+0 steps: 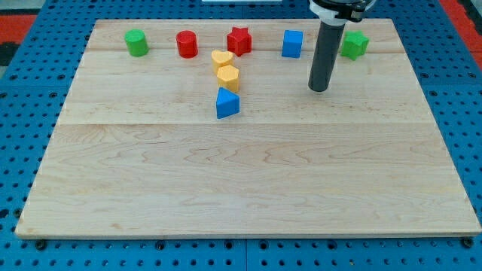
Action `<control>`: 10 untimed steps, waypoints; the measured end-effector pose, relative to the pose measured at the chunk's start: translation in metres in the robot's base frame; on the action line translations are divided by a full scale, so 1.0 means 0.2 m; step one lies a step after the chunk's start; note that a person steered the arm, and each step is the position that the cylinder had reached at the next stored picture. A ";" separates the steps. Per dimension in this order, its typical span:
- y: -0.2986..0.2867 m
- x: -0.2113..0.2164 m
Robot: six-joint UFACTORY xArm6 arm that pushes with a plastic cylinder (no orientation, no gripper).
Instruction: Place your arm parallel to the triangle
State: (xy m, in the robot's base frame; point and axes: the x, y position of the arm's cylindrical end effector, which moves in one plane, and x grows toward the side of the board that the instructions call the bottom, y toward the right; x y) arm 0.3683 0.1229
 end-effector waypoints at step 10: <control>-1.16 0.34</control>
State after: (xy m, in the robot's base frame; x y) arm 0.4373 -0.1096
